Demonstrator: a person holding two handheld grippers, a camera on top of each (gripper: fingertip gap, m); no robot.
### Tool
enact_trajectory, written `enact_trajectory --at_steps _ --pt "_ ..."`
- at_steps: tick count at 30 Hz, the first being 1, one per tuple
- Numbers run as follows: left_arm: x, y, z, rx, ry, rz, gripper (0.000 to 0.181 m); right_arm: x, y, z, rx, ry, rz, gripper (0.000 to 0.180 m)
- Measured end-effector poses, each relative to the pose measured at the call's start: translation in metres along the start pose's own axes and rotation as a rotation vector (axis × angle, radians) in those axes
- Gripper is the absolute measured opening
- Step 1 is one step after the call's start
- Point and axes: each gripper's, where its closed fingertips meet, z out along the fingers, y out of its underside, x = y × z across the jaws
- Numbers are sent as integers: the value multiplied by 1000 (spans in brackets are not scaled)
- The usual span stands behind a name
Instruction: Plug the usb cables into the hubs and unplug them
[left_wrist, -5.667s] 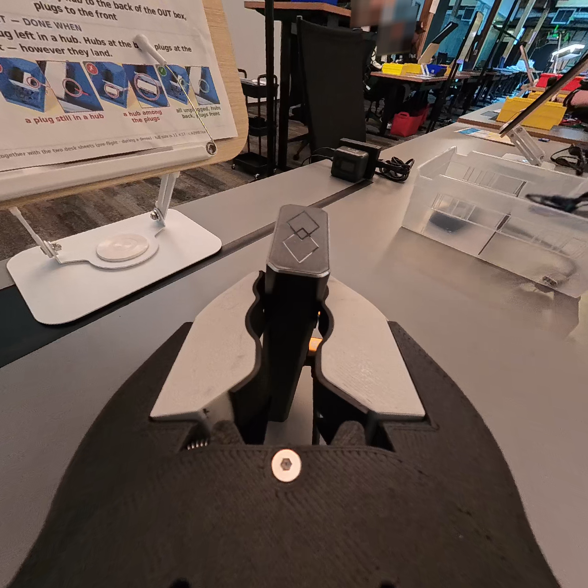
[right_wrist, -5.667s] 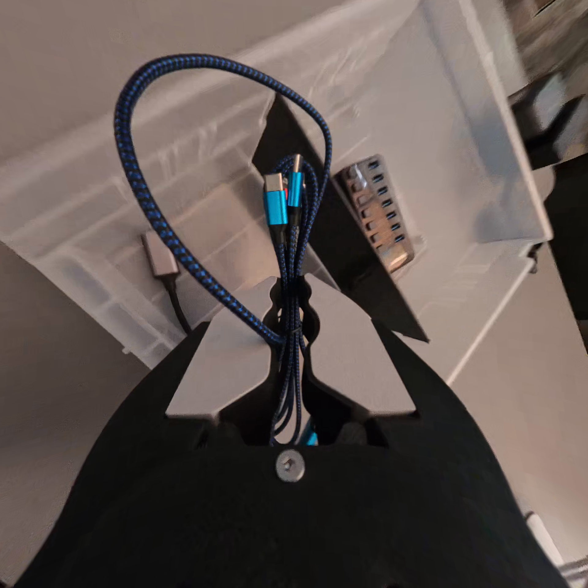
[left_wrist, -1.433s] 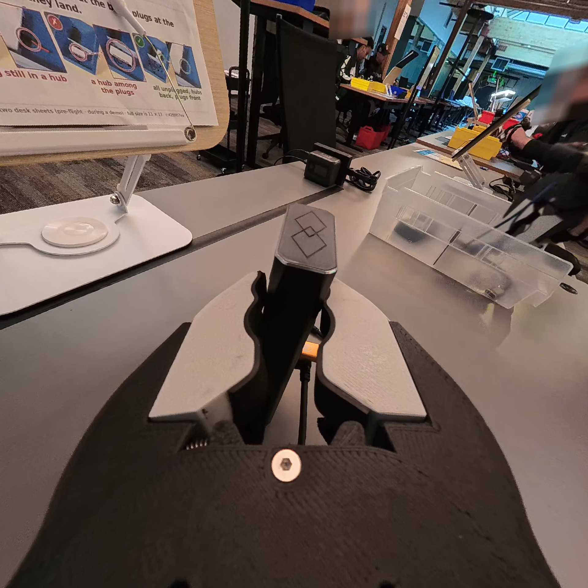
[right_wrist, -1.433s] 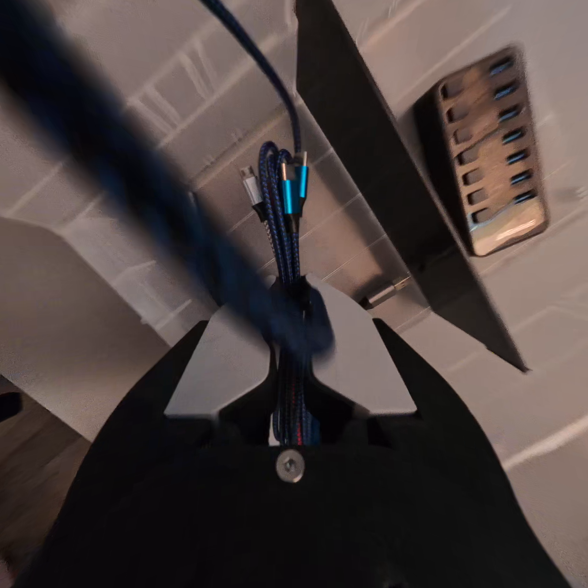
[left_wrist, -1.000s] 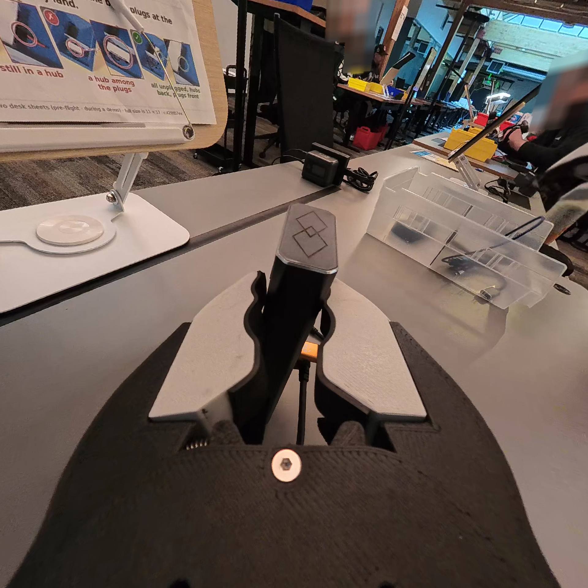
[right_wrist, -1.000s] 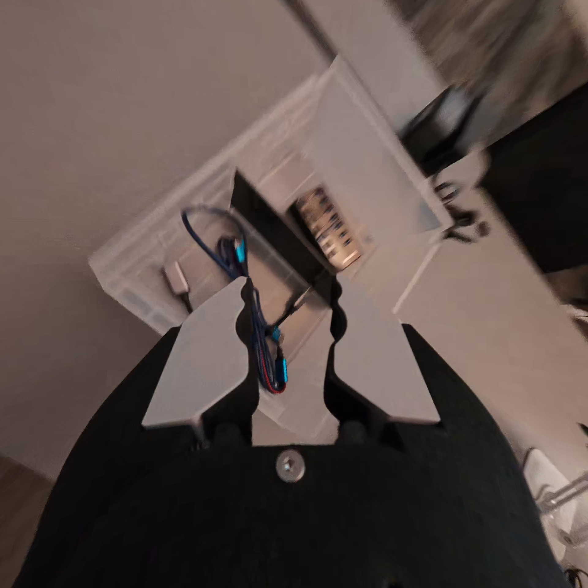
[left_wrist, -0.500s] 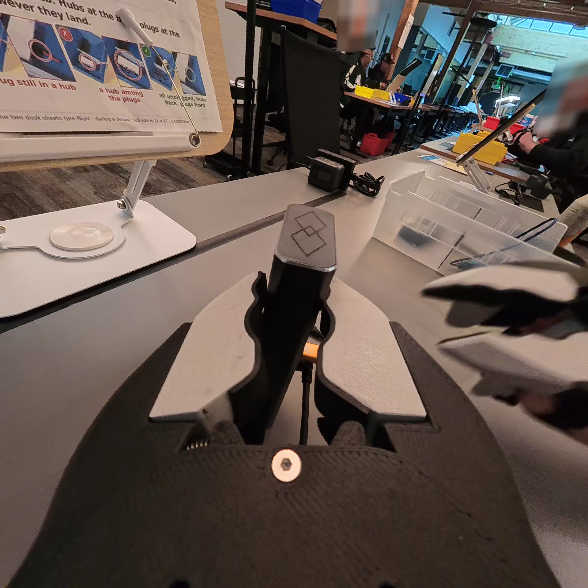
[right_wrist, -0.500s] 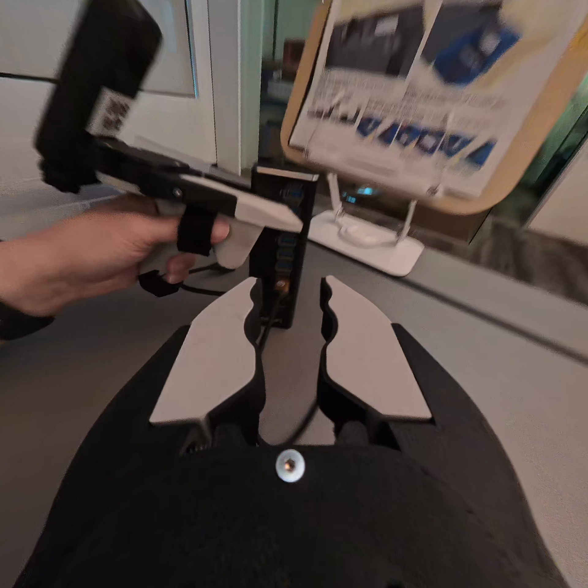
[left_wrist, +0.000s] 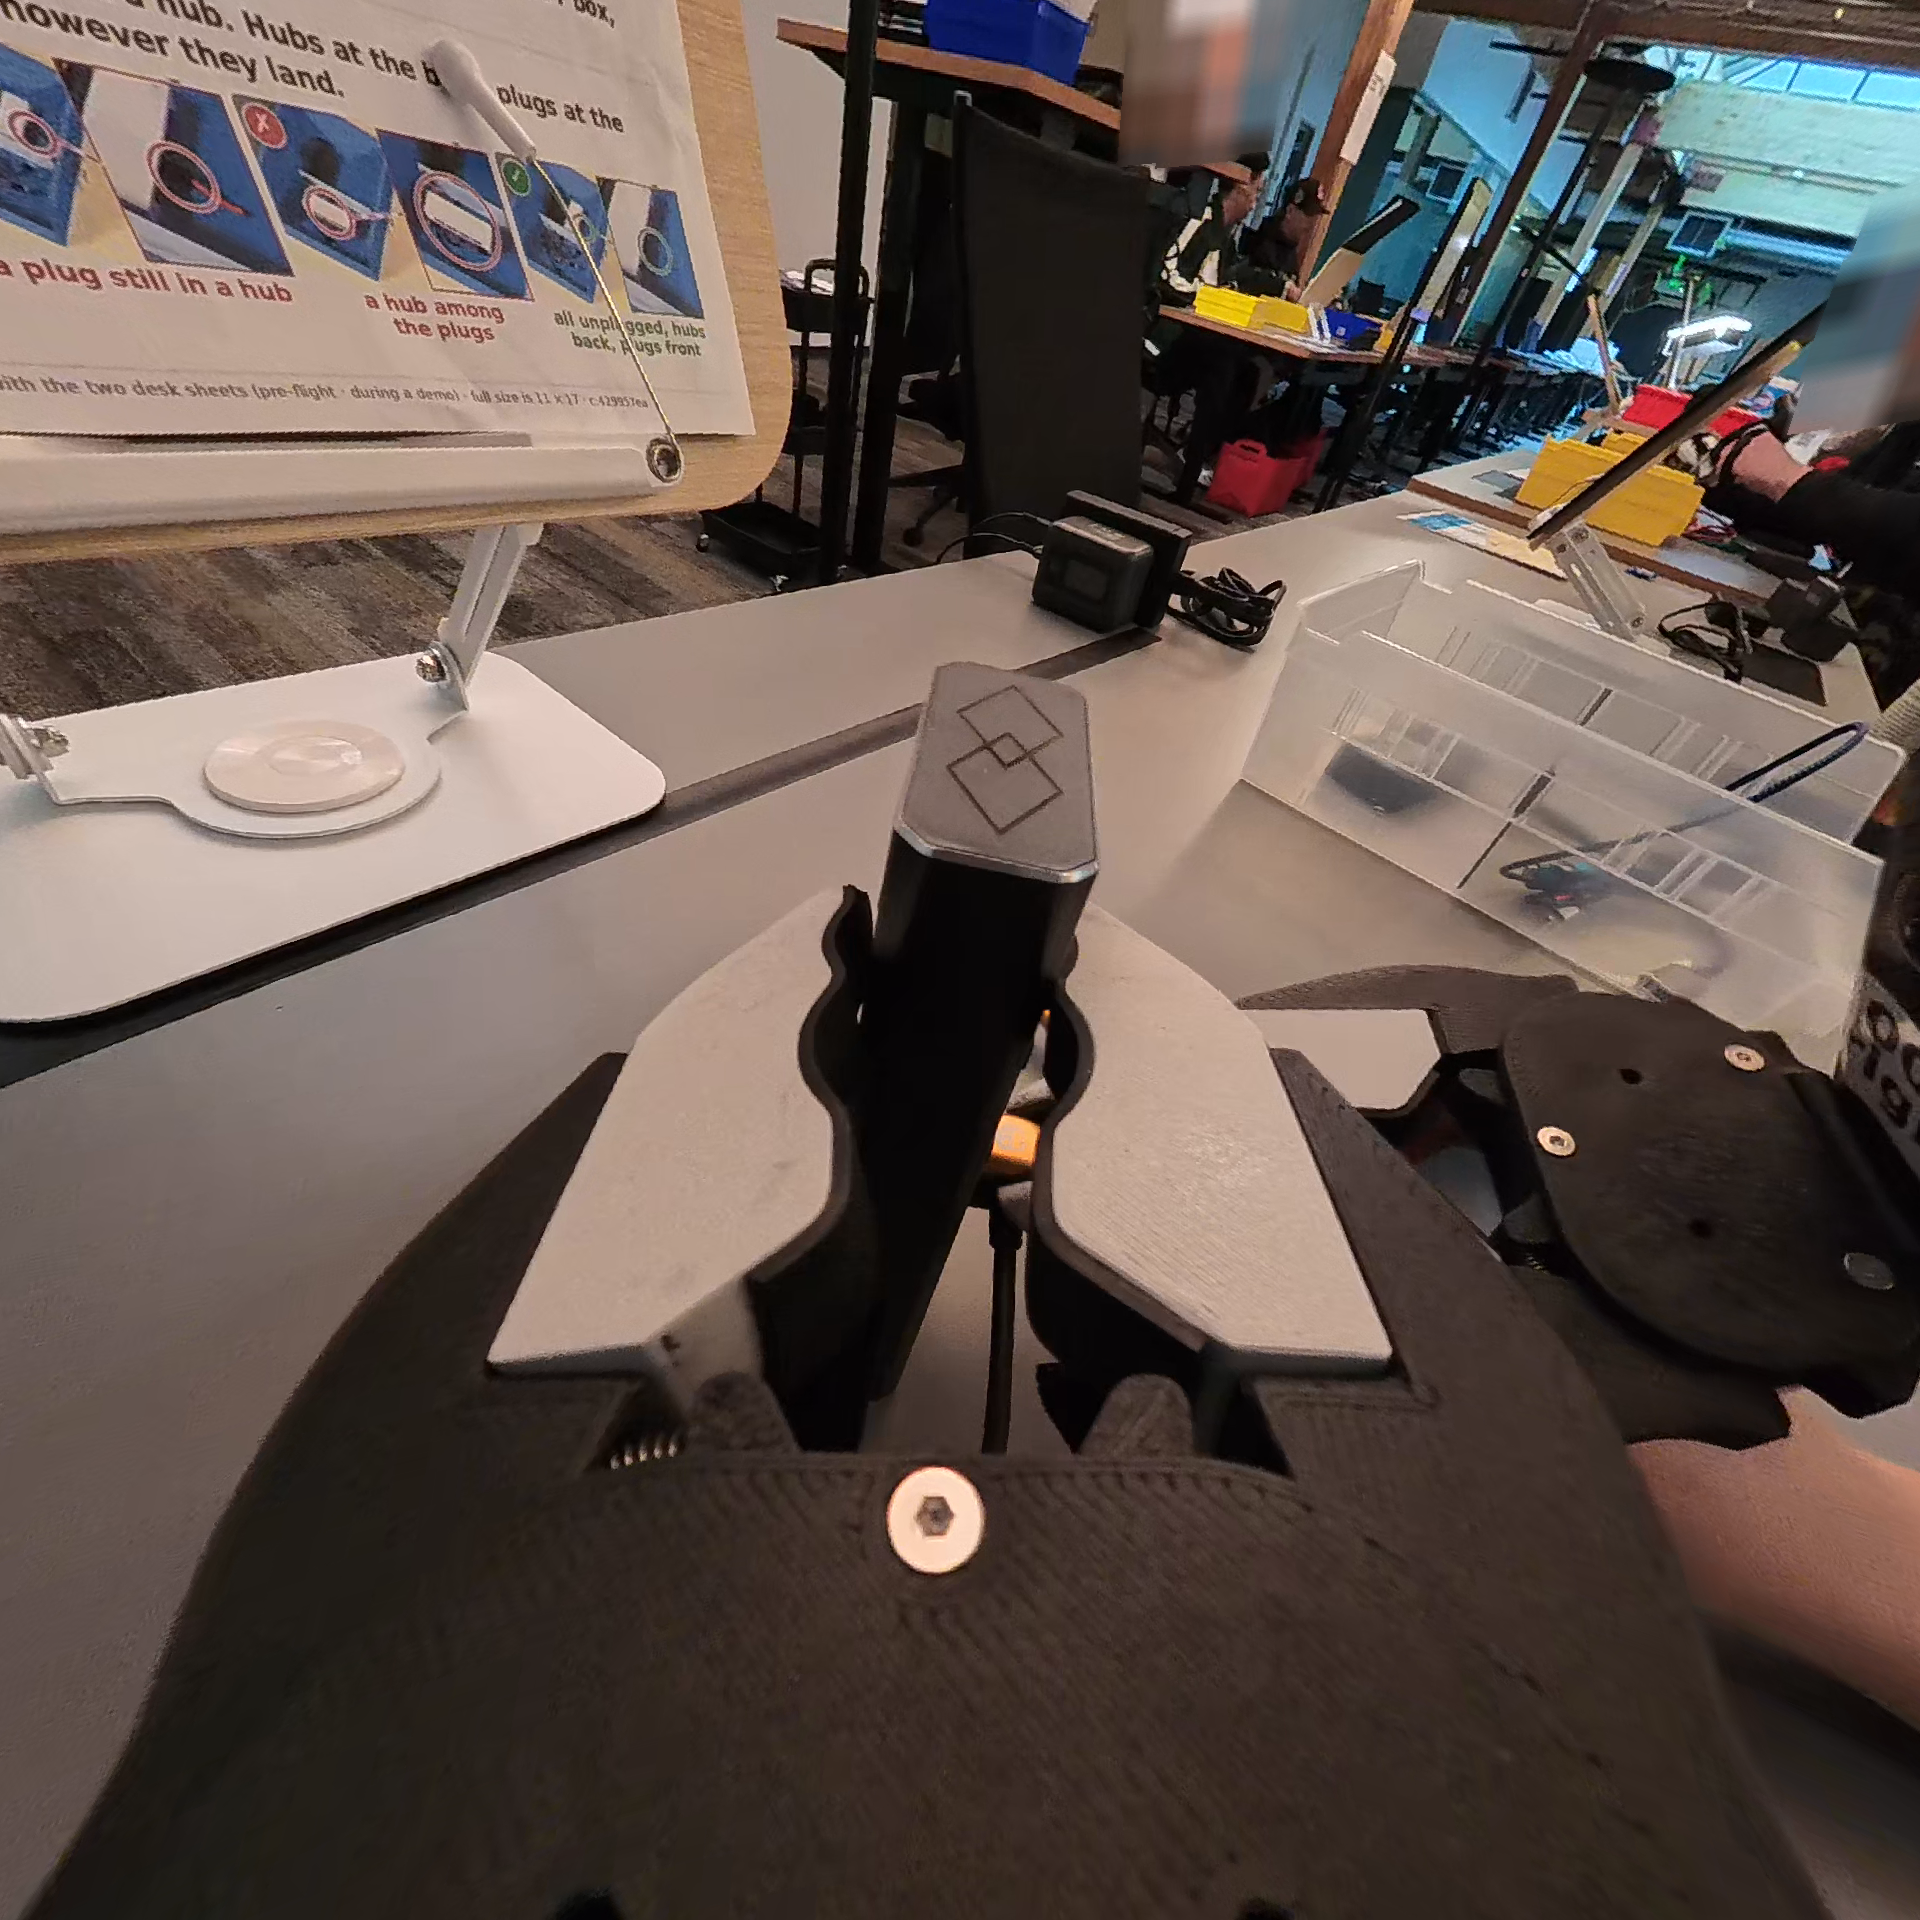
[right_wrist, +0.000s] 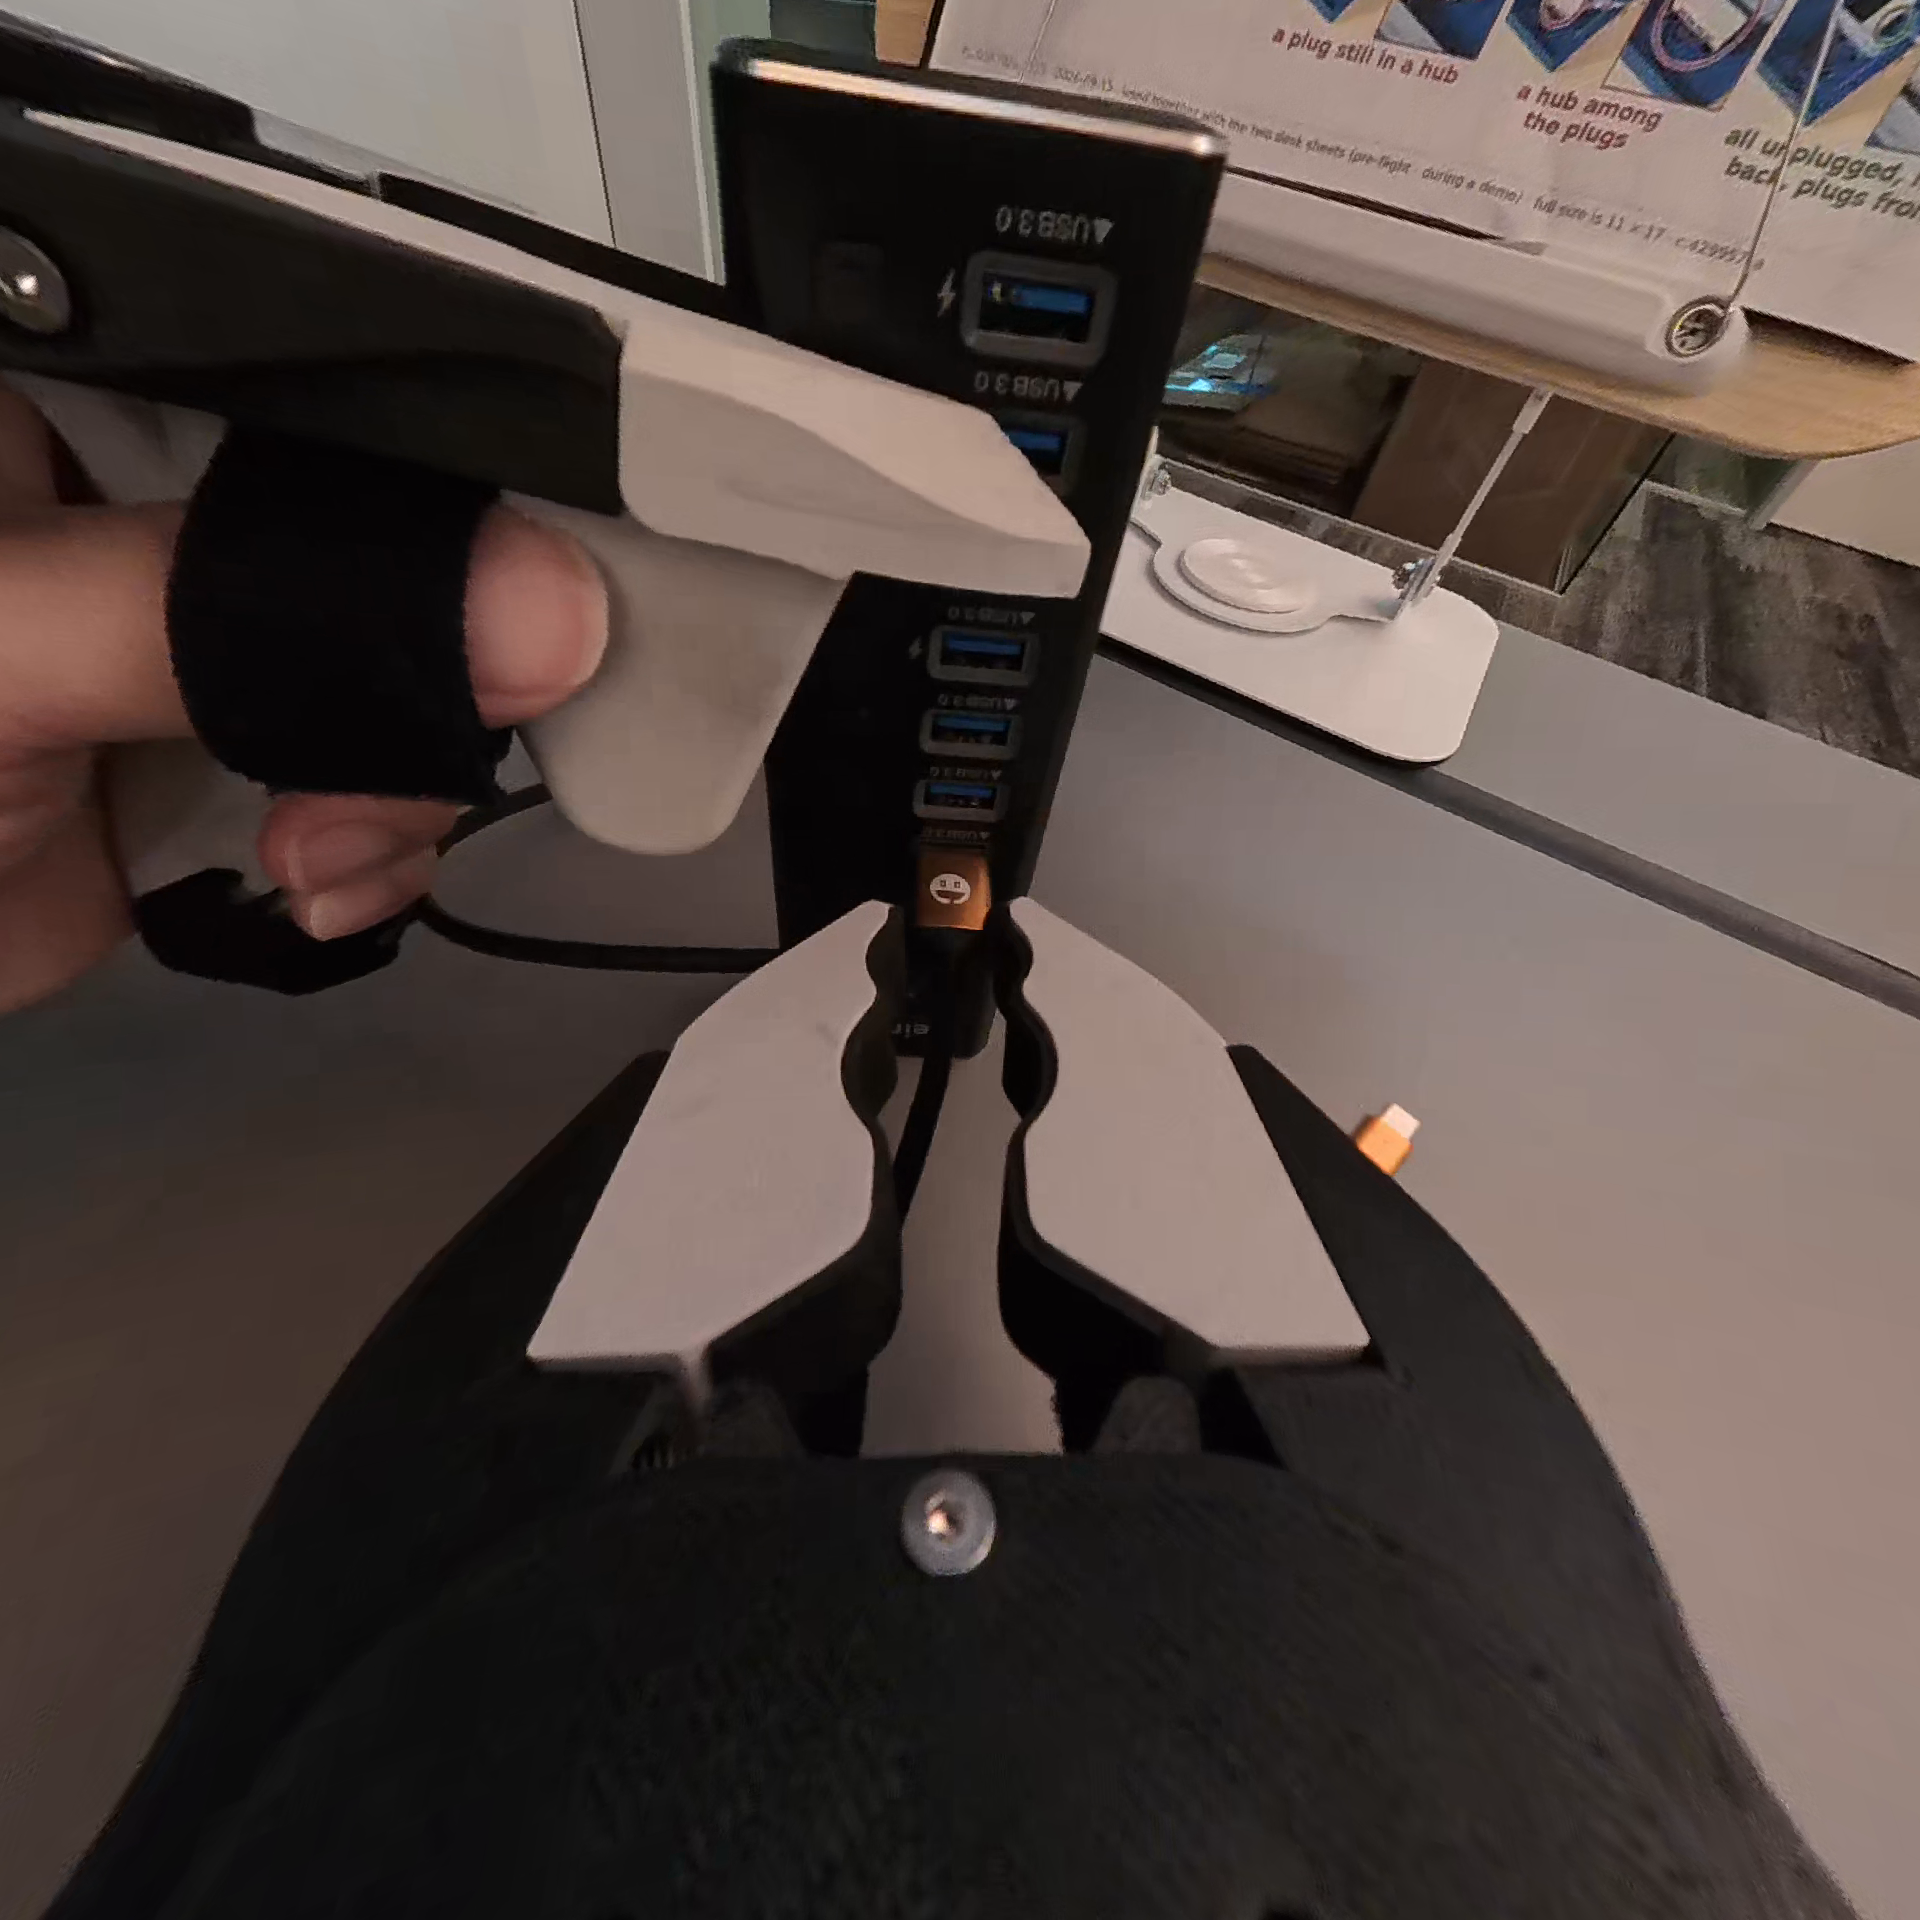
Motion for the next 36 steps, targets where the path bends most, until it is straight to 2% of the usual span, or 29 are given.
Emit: enact_trajectory --at_steps 7,11,15,18,22,31,36 --pt "-2 1 -1 -5 -45 129 28 -1 0 -3 5 -12 -32 16" --pt "-2 1 -3 -2 -12 98 27 -2 -1 -5 19 -33 -1 16" --pt "7 3 0 -4 19 153 28 0 3 -8 26 -69 48 16" --pt "9 4 1 -14 26 132 28 2 5 -9 30 -66 27 16" --pt "4 25 6 -125 18 157 31 2 4 -8 44 -66 22 16" --pt "5 26 7 -135 13 173 28 3 5 -2 23 -67 -3 16" --pt "5 26 8 -121 4 252 28 3 5 -4 4 -71 -50 16"
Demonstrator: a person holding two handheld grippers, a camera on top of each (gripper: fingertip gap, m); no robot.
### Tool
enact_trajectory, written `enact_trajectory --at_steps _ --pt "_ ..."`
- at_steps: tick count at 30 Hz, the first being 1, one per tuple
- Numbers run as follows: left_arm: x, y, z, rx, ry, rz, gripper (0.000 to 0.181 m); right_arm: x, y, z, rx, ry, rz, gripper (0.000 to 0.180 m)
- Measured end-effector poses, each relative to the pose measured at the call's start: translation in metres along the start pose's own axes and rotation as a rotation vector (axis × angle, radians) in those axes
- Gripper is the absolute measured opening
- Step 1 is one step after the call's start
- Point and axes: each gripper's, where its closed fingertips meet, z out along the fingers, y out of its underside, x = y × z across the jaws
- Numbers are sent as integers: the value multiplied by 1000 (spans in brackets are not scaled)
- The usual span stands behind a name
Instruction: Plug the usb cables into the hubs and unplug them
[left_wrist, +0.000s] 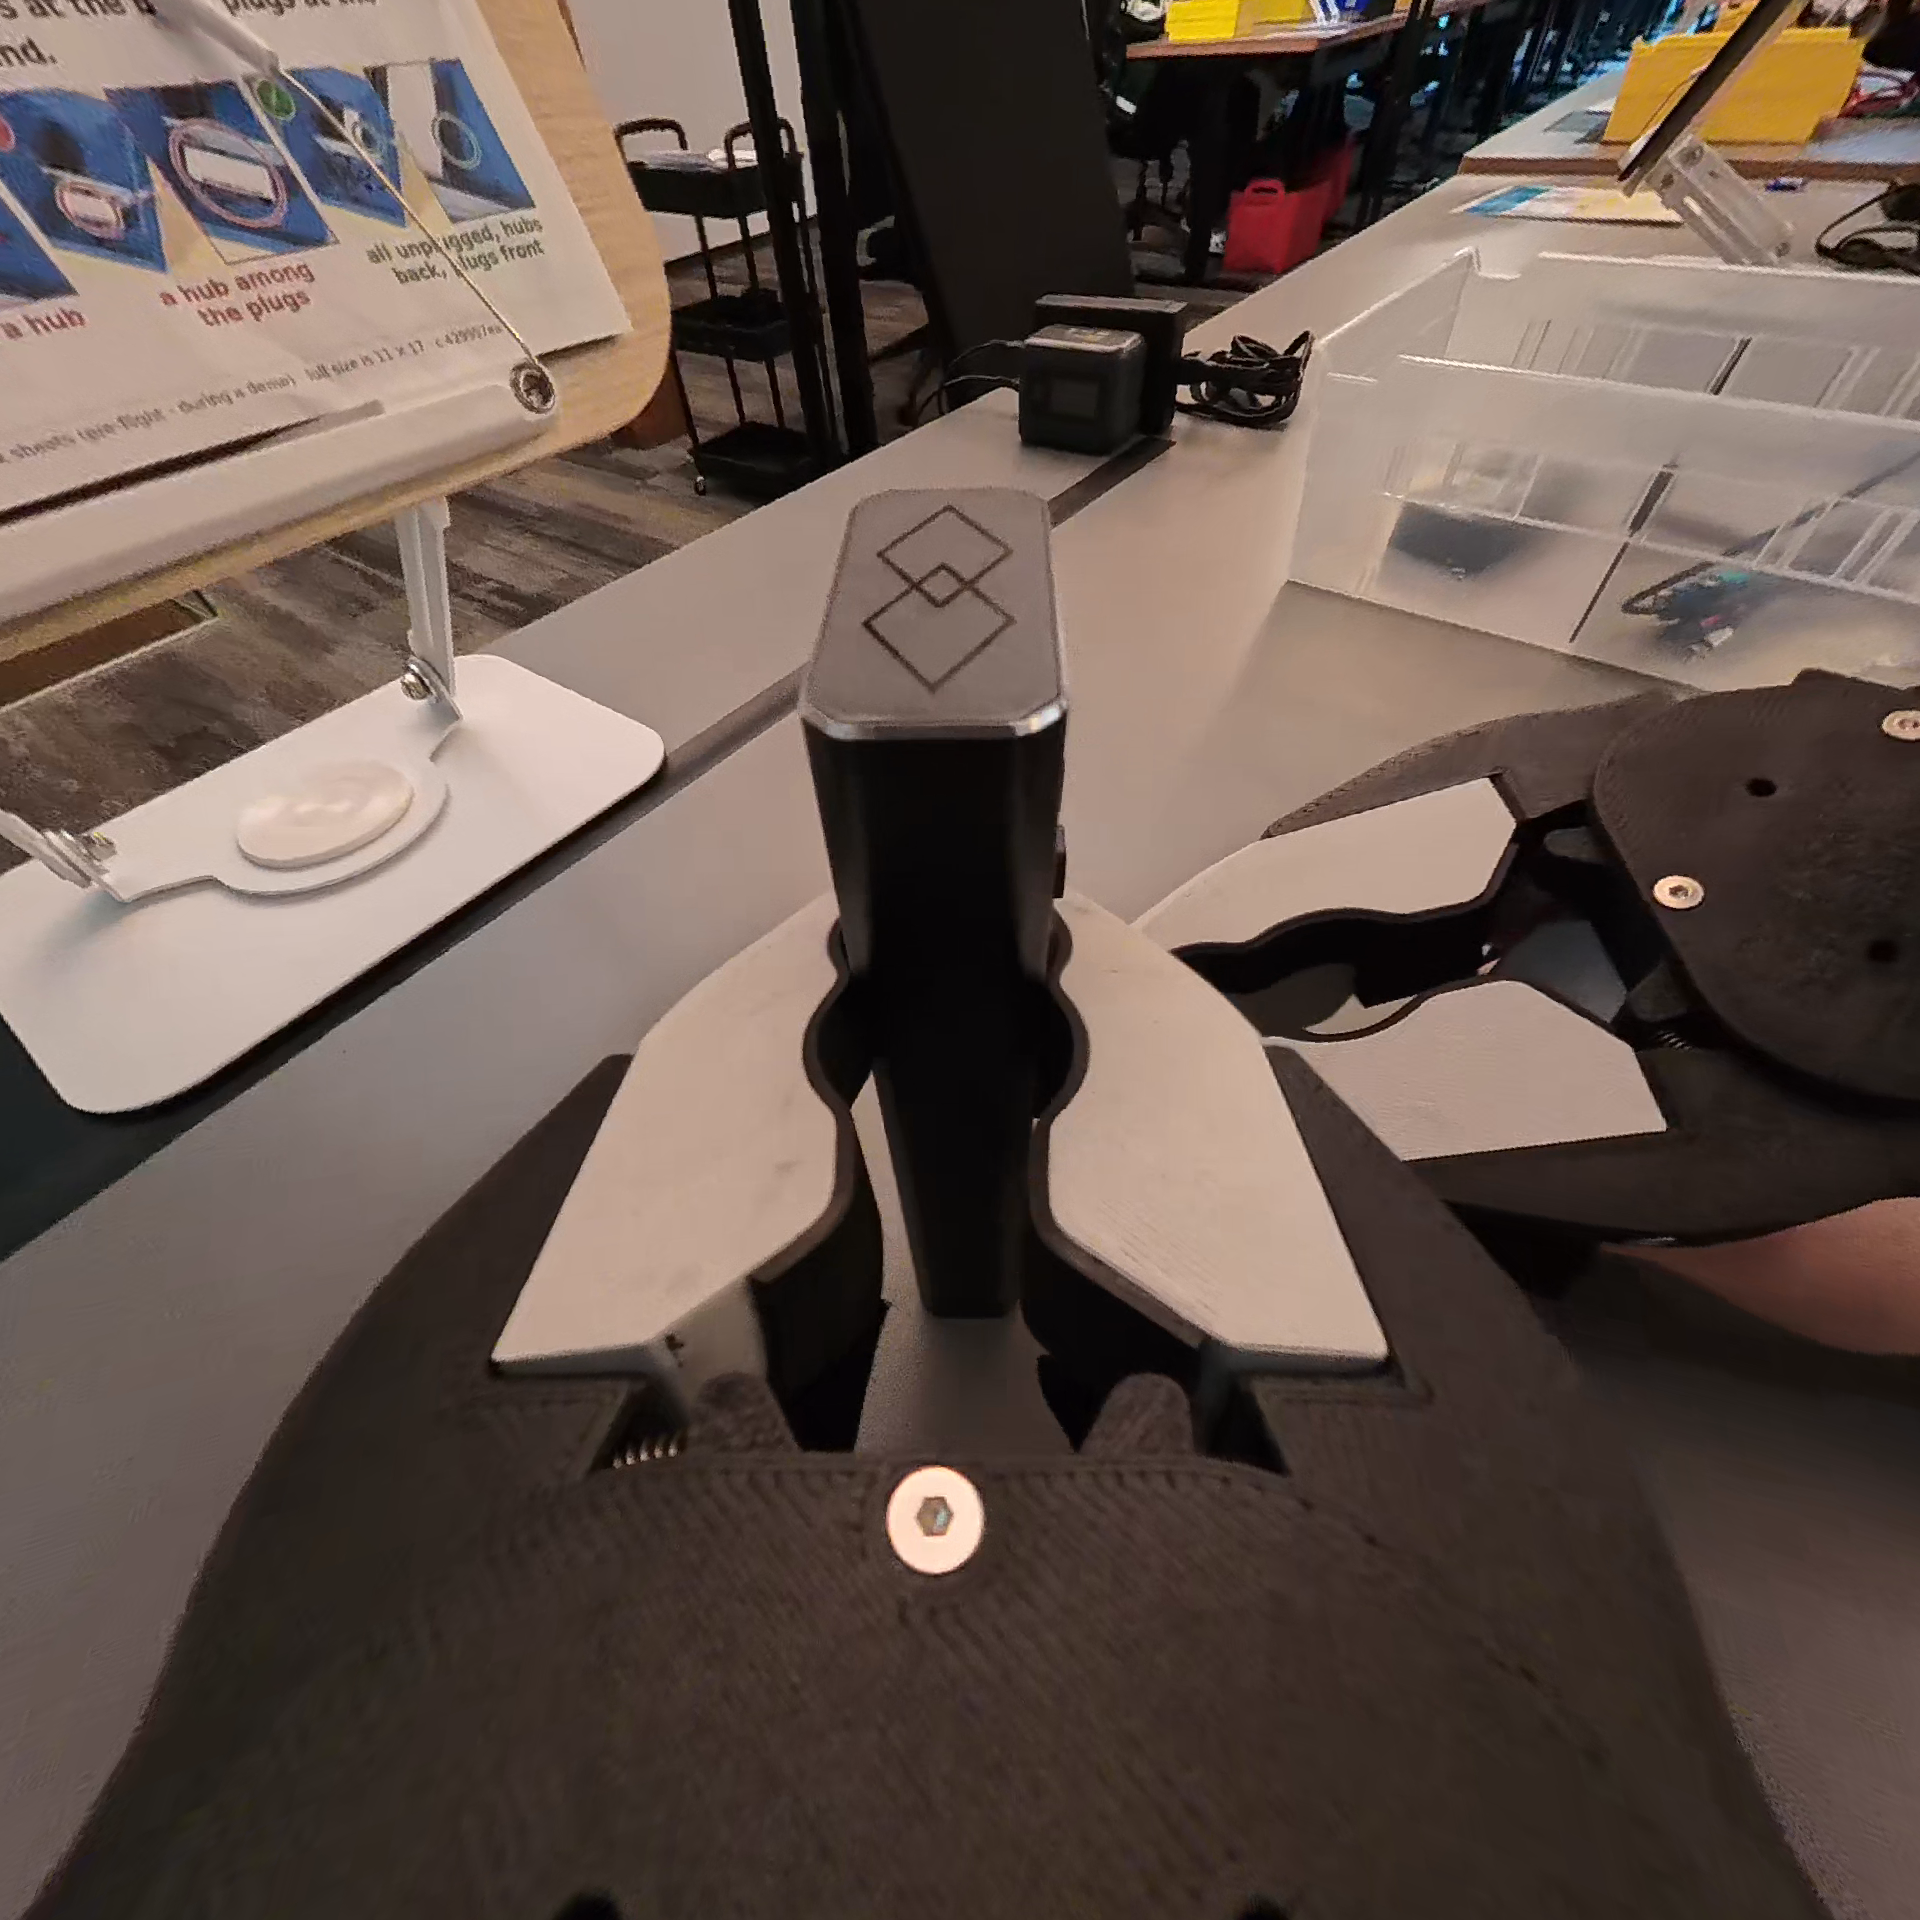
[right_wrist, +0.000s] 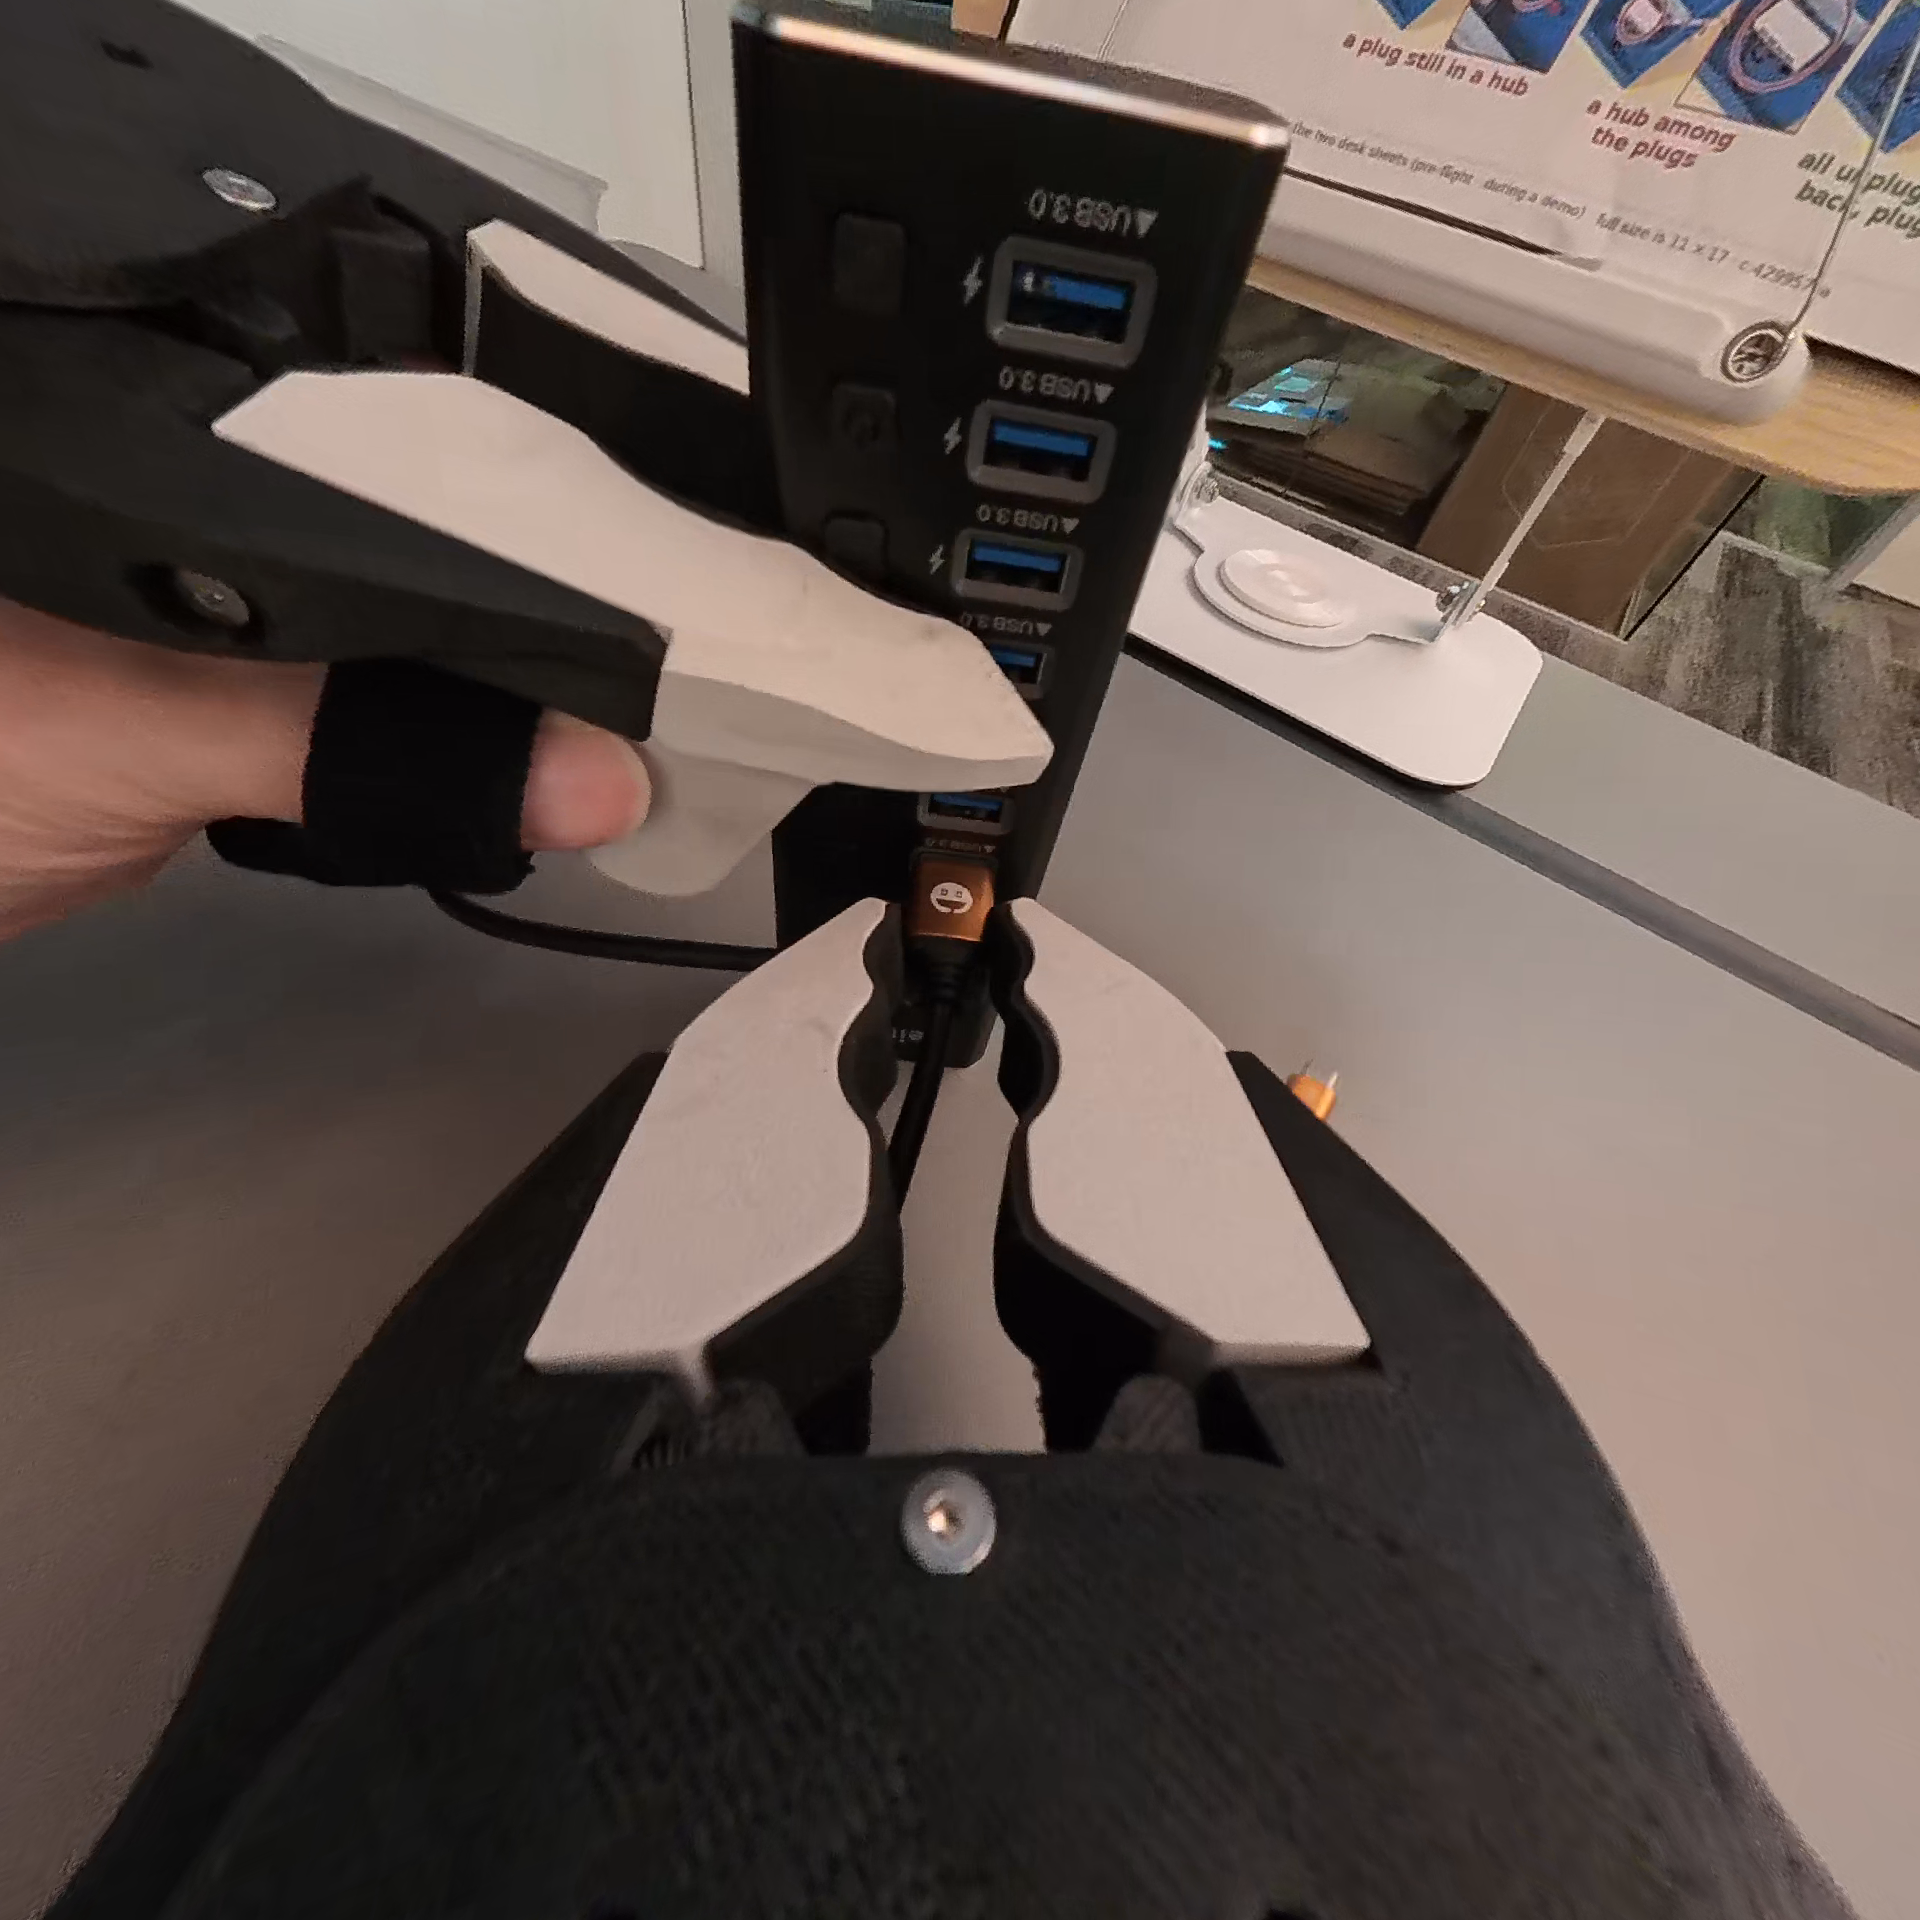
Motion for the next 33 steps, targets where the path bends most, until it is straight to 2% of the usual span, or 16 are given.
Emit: enact_trajectory --at_steps 6,14,19,22,26,31,33 --pt "1 1 0 -10 -6 58 29 0 1 -2 -6 -23 14 16" --pt "3 -1 2 -11 -44 84 29 2 2 -4 -33 102 10 16" --pt "-1 0 1 -7 -53 83 29 1 2 -9 -8 33 -15 16" --pt "-26 6 -10 -37 -146 123 28 9 -3 -25 34 33 -11 16" --pt "-30 7 -14 -22 -127 58 28 26 -2 -42 54 32 56 16" --pt "-30 7 -14 -23 -103 24 29 37 -25 -75 130 -142 215 16" --pt "-32 6 -15 -6 -104 6 29 40 -45 -97 170 -184 195 16"
